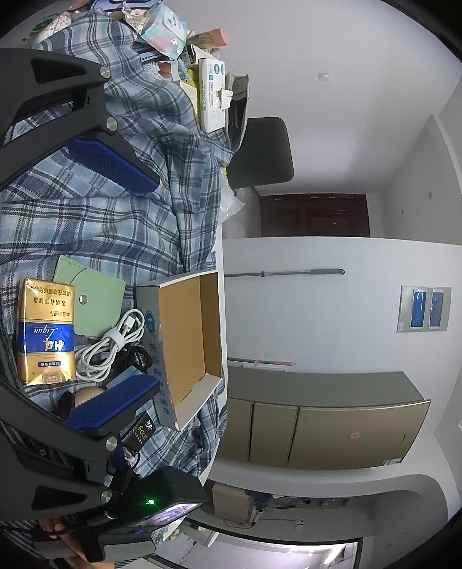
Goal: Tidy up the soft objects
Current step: 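Grasp the beige round sponge puff with the right gripper while the left gripper approaches the gold-blue pack, then grasp the gold-and-blue cigarette pack with the left gripper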
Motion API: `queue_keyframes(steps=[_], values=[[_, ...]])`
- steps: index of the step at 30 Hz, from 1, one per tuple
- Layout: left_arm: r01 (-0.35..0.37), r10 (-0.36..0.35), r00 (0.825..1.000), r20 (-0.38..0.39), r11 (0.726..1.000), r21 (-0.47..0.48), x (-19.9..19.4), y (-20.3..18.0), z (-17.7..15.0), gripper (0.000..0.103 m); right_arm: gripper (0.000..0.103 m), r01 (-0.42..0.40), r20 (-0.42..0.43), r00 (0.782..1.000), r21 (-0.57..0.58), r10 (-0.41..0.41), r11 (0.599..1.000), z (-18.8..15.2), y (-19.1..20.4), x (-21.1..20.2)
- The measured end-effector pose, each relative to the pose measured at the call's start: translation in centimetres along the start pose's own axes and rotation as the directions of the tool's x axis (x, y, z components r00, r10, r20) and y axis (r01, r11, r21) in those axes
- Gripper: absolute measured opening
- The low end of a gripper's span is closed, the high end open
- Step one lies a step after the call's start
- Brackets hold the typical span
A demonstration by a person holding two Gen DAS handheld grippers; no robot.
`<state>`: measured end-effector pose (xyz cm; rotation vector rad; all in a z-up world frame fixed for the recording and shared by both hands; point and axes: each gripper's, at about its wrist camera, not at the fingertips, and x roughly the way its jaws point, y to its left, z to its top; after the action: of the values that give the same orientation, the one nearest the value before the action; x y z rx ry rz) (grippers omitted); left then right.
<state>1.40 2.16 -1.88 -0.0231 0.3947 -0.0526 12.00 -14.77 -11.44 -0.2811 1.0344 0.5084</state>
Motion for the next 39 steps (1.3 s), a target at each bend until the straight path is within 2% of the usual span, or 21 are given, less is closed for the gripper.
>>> queue_keyframes(steps=[2, 4, 6, 10, 12, 14, 16, 18, 21, 24, 26, 32, 36, 39], values=[[0.000, 0.000, 1.000, -0.005, 1.000, 0.000, 0.1, 0.0, 0.0, 0.103, 0.077, 0.016, 0.007, 1.000, -0.016, -0.016, 1.000, 0.0, 0.3, -0.1], [0.006, -0.006, 1.000, -0.019, 1.000, -0.003, 0.2, 0.1, 0.2, 0.103, 0.077, 0.006, 0.044, 0.999, -0.015, -0.006, 1.000, -0.1, 0.2, -0.9], [0.023, -0.023, 0.998, -0.063, 1.000, 0.000, 0.6, 0.5, 0.5, 0.103, 0.077, -0.011, 0.099, 0.995, -0.006, 0.012, 1.000, -0.3, 0.0, -2.0], [0.060, -0.054, 0.984, -0.171, 0.998, 0.027, 1.3, 0.3, 0.4, 0.103, 0.077, -0.023, 0.242, 0.970, 0.001, 0.022, 1.000, -0.8, -0.5, -4.9], [0.095, -0.084, 0.964, -0.253, 0.995, 0.033, 1.7, -0.1, -0.2, 0.103, 0.077, -0.023, 0.295, 0.955, -0.002, 0.023, 1.000, -1.0, -0.5, -6.1], [0.149, -0.133, 0.932, -0.337, 0.988, 0.023, 2.0, -0.4, -1.0, 0.103, 0.077, -0.018, 0.346, 0.938, 0.006, 0.014, 1.000, -1.2, -0.5, -7.2], [0.194, -0.173, 0.912, -0.371, 0.981, 0.020, 1.9, -0.8, -1.5, 0.103, 0.077, -0.010, 0.399, 0.917, 0.024, -0.001, 1.000, -1.2, -0.6, -8.2], [0.214, -0.174, 0.894, -0.412, 0.976, 0.051, 1.9, -1.4, -2.2, 0.103, 0.077, 0.016, 0.432, 0.901, 0.041, -0.033, 0.999, -1.3, -0.8, -8.8], [0.217, -0.156, 0.869, -0.470, 0.973, 0.077, 2.6, -2.1, -2.9, 0.103, 0.077, 0.011, 0.428, 0.903, 0.059, -0.035, 0.998, -1.1, -1.2, -8.7], [0.221, -0.159, 0.831, -0.533, 0.974, 0.055, 4.1, -2.6, -3.5, 0.103, 0.077, 0.000, 0.417, 0.909, 0.061, -0.026, 0.998, -1.2, -1.4, -8.5], [0.218, -0.157, 0.813, -0.560, 0.975, 0.043, 5.0, -2.8, -3.7, 0.103, 0.077, -0.001, 0.414, 0.910, 0.057, -0.022, 0.998, -1.3, -1.3, -8.5], [0.177, -0.142, 0.782, -0.607, 0.984, -0.002, 7.3, -2.3, -4.5, 0.103, 0.077, -0.003, 0.421, 0.907, 0.024, -0.007, 1.000, -1.7, -0.8, -8.5], [0.196, -0.133, 0.757, -0.640, 0.980, 0.027, 8.1, -3.0, -5.1, 0.103, 0.077, -0.009, 0.417, 0.909, 0.018, 0.001, 1.000, -1.8, -0.7, -8.5], [0.211, -0.140, 0.749, -0.647, 0.977, 0.033, 8.3, -3.3, -5.4, 0.102, 0.077, -0.009, 0.406, 0.914, 0.021, 0.000, 1.000, -1.7, -0.7, -8.2]])
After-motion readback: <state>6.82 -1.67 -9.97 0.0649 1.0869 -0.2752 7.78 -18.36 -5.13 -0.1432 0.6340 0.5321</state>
